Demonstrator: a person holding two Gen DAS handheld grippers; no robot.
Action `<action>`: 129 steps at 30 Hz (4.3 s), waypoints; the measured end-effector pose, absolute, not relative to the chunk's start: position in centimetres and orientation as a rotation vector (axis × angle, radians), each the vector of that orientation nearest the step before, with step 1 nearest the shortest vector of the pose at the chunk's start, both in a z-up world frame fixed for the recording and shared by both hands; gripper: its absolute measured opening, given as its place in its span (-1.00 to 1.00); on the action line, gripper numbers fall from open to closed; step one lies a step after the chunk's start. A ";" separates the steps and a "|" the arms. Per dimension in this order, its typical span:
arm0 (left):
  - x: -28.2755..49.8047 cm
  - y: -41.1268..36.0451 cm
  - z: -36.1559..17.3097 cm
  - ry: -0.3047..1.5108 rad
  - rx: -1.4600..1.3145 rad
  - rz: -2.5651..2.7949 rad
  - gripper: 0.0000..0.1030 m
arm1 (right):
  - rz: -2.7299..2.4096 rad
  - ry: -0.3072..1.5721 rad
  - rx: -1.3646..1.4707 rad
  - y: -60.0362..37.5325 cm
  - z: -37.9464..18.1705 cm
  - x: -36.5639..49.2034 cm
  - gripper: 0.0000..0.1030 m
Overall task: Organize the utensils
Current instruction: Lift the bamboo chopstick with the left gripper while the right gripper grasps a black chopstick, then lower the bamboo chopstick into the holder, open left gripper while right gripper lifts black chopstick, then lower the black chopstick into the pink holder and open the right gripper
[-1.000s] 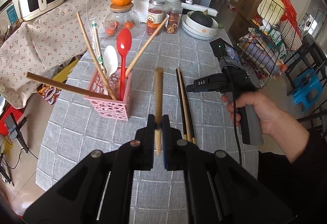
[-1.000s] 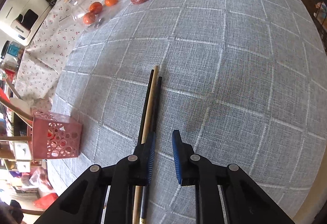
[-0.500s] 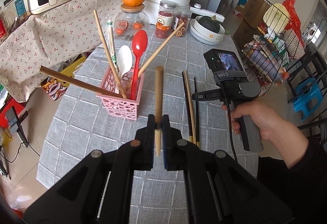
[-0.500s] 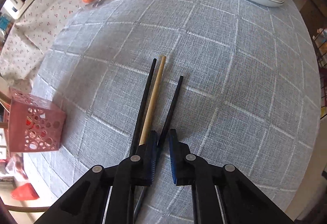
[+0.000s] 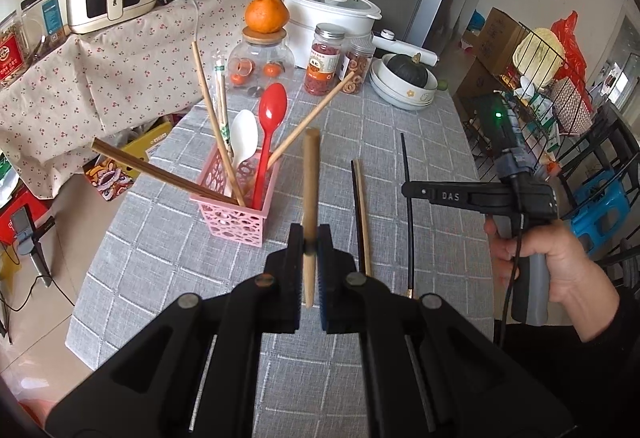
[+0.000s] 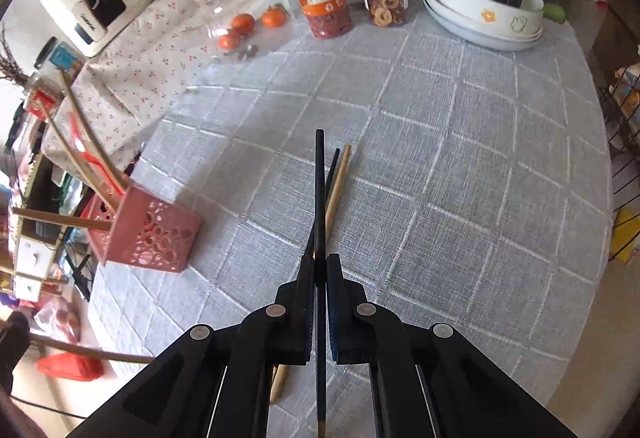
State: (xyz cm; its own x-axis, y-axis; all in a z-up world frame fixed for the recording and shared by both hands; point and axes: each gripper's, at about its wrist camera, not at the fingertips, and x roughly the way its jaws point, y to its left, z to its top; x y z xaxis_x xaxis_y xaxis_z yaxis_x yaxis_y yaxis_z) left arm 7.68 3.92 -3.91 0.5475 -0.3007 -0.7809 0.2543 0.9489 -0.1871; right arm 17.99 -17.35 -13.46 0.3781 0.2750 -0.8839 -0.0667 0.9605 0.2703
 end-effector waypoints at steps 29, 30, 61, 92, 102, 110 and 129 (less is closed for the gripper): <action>6.1 6.9 2.3 0.483 -0.152 -0.071 -0.86 | 0.333 0.688 0.095 -18.6 1.8 7.2 -0.89; 6.3 7.0 2.1 0.486 -0.157 -0.064 -0.86 | 0.334 0.688 0.096 -18.6 1.8 7.2 -0.89; 14.7 5.4 -4.9 0.713 -0.120 -0.016 -0.85 | 0.372 0.707 0.111 -16.5 1.0 8.8 -0.89; 10.0 13.5 -4.9 0.921 -0.225 0.052 0.32 | 0.504 0.576 0.156 -8.6 3.5 11.0 -0.89; 9.7 14.5 -4.7 0.919 -0.238 0.044 0.32 | 0.503 0.599 0.166 -6.0 1.0 14.3 -0.89; 9.8 14.3 -4.8 0.917 -0.234 0.036 0.32 | 0.500 0.640 0.180 -5.2 -1.0 15.7 -0.89; 10.0 13.1 -5.1 0.930 -0.198 0.019 0.32 | 0.536 0.748 0.226 -4.2 -5.0 17.5 -0.69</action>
State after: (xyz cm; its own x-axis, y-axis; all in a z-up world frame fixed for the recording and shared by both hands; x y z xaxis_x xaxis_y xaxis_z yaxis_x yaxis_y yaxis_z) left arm 9.99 13.07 -5.09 0.5992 -0.0689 -0.7976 -0.1018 0.9816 -0.1613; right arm 17.54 -4.19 -5.01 0.6073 0.5381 -0.5844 -0.3811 0.8428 0.3800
